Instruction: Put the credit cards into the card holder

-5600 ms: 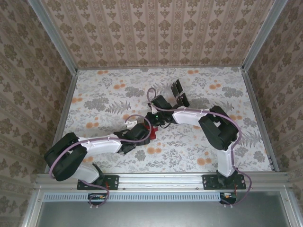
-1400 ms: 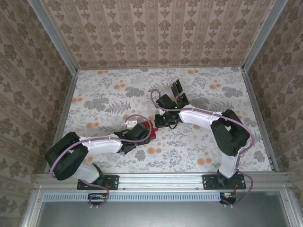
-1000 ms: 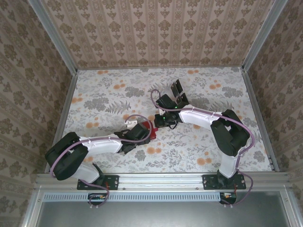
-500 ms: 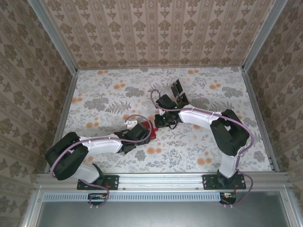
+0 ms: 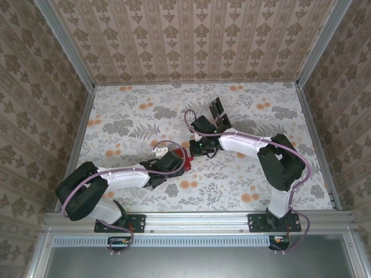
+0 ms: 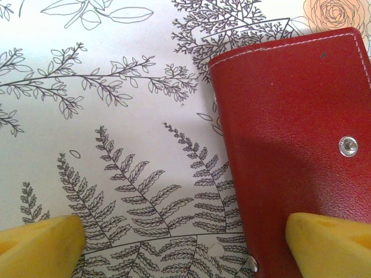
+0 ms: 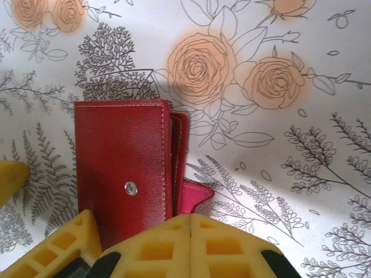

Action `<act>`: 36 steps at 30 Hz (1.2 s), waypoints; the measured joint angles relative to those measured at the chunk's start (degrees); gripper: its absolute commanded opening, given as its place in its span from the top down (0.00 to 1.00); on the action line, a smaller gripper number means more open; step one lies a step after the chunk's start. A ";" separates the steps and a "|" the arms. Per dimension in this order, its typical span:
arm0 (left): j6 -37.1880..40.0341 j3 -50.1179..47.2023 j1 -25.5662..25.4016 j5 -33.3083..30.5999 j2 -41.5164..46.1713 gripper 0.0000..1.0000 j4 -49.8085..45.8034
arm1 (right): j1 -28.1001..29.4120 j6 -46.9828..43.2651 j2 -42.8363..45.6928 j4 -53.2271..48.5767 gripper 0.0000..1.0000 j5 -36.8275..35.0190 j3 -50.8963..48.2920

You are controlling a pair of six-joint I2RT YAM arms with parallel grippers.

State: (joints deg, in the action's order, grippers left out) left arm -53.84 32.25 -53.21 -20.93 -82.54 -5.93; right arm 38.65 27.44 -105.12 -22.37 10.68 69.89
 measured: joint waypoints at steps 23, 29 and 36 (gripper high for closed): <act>0.02 -0.04 0.00 -0.15 -0.39 0.00 0.35 | 2.03 5.88 -5.16 8.90 1.00 10.54 0.00; 0.07 -0.31 0.00 -0.15 -0.04 0.00 0.70 | 2.01 6.47 -7.23 10.54 1.00 11.21 0.00; -0.20 -2.69 0.39 0.81 4.61 0.01 1.20 | 2.03 7.15 -7.67 11.34 1.00 11.93 0.00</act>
State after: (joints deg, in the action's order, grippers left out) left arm -54.04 29.56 -52.82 -20.12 -77.93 -4.73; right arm 40.69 34.59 -112.79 -11.03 22.61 69.89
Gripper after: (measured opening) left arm 0.995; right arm 0.043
